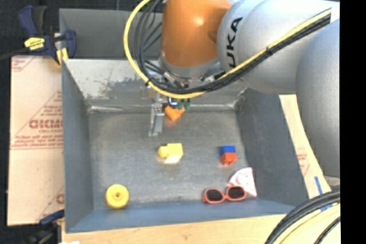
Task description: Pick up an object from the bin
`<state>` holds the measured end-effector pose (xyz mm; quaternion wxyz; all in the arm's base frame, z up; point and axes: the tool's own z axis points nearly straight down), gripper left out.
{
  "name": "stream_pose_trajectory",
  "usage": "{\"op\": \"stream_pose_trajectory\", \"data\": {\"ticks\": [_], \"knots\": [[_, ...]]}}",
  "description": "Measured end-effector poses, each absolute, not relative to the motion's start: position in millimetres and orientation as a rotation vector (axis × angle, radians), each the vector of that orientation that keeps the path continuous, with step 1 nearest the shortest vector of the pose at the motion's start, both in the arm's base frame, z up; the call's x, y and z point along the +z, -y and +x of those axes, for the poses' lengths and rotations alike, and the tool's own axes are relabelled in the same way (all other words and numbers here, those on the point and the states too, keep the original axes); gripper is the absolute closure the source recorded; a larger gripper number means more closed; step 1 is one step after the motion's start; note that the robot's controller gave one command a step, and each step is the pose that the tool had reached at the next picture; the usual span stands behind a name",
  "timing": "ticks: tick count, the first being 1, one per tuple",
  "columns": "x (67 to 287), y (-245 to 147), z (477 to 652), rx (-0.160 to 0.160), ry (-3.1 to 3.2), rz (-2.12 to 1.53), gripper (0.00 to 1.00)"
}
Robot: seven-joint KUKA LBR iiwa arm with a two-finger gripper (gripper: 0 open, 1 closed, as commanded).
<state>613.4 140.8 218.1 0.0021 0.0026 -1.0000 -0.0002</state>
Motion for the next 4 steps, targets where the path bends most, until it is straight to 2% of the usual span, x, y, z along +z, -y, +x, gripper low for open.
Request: {"op": "stream_pose_trajectory", "data": {"ticks": [1, 2, 3, 4], "knots": [[223.5, -140.0, 614.7, -0.003, 3.146, 0.003, 0.0], [145.3, -96.5, 594.9, -0.003, 3.147, -0.08, 0.0], [141.3, -83.4, 567.5, 0.001, 3.119, 0.357, 0.0], [133.1, -66.7, 568.8, -0.001, 3.122, 0.362, 0.0]]}}
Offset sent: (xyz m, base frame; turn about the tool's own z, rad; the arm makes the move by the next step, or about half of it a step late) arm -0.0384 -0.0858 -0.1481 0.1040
